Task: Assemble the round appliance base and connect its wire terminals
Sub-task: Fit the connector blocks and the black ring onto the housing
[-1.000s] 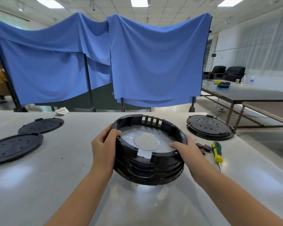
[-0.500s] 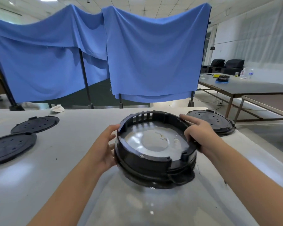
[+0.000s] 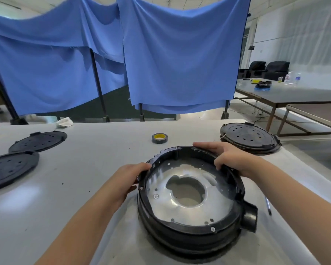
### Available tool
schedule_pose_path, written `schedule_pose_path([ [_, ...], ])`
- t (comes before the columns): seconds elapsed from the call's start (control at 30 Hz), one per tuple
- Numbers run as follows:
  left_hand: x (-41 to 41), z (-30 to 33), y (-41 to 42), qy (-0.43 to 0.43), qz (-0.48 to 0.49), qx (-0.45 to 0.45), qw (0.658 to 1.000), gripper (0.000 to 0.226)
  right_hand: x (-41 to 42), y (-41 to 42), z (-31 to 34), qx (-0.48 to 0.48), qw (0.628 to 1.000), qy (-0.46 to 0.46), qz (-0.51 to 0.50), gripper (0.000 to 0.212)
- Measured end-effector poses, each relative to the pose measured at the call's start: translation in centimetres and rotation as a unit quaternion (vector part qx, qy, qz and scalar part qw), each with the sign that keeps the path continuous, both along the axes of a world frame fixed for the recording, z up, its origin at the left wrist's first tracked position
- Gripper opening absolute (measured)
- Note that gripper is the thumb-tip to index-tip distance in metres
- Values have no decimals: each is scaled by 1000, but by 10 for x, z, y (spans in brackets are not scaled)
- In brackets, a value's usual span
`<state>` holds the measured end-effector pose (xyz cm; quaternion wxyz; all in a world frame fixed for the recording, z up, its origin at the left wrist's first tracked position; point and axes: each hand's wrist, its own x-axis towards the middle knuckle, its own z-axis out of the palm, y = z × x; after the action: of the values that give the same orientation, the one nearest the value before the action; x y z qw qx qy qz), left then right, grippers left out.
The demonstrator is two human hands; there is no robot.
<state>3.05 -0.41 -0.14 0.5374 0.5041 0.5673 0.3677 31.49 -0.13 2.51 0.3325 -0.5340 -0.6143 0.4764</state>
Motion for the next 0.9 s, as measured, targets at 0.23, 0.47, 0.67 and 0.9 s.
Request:
schedule_pose_path([
  [0.23,-4,-7,7,101,-35,-8,994,51,-6,14,-12,-33,999,-20,10,84],
  [0.47,17,6,22,123,-43,80,988,52,-12,25,-10,-48,998,-46,21,80],
  [0.67,24,2,23,80,-22,108,991,30,13,13,-1,32,997,-71,-24,49],
  [0.9,22,1,18,64,-3,118,991,22,48,-11,-19,153,927,-254,-228,38],
])
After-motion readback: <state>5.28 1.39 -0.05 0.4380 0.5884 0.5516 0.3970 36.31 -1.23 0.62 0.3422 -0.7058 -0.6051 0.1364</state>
